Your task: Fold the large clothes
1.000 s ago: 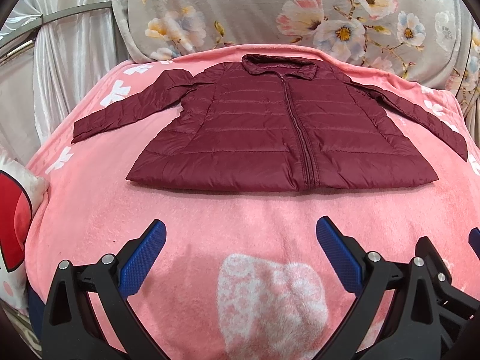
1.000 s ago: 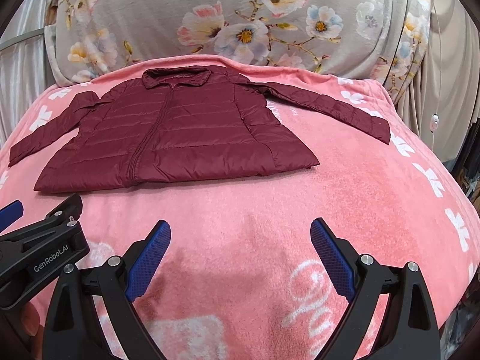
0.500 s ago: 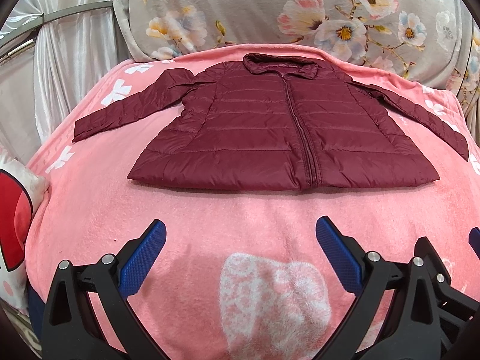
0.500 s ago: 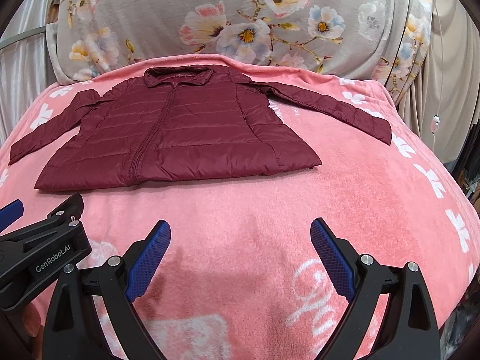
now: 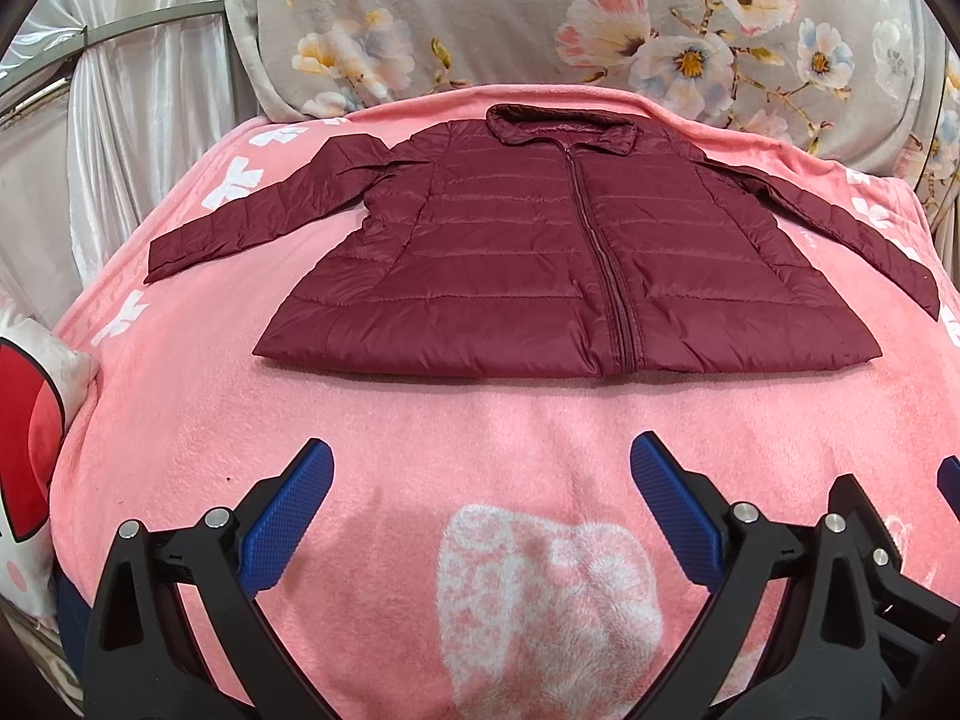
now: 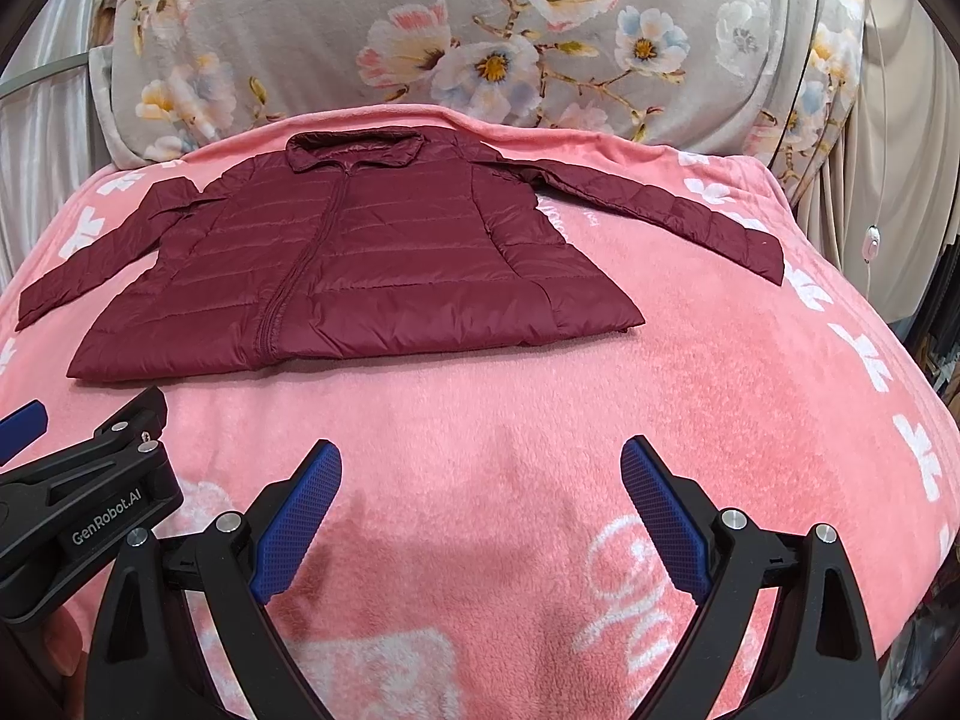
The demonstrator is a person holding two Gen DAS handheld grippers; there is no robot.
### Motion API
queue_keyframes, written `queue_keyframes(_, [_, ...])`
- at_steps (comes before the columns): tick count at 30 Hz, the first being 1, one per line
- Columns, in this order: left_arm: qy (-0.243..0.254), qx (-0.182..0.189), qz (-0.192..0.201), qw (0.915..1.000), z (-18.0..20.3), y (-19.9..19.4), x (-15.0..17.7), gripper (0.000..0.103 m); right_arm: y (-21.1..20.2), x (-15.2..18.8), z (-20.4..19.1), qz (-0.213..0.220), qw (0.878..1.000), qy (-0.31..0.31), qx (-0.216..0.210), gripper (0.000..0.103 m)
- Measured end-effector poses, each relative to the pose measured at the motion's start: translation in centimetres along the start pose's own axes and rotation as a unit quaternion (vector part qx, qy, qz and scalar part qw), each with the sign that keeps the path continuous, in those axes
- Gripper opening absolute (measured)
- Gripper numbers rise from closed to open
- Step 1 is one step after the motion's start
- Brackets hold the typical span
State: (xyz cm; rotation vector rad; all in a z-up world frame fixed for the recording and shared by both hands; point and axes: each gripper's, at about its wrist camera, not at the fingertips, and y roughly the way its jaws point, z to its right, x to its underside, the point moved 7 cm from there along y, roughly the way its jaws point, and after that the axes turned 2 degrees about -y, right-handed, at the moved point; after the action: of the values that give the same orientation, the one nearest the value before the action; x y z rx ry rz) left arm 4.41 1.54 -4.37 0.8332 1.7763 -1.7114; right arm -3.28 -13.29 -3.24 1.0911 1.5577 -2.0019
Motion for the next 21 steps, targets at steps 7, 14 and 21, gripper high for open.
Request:
queue_keyframes(7, [0.000,0.000,0.000,1.0000,0.0,0.0,0.0,0.096,0.0,0.0,0.0,0.000,1.000,0.000,0.000,0.092])
queue_keyframes(14, [0.000,0.000,-0.002,1.0000,-0.1,0.2,0.4,0.096,0.1,0.0,-0.2,-0.003,1.000,-0.001,-0.001,0.092])
queue_keyframes(21, [0.001,0.004,-0.008,1.0000,-0.2,1.3,0.2,0.097,2.4,-0.5,1.7,-0.016,1.000,0.007,-0.010,0.092])
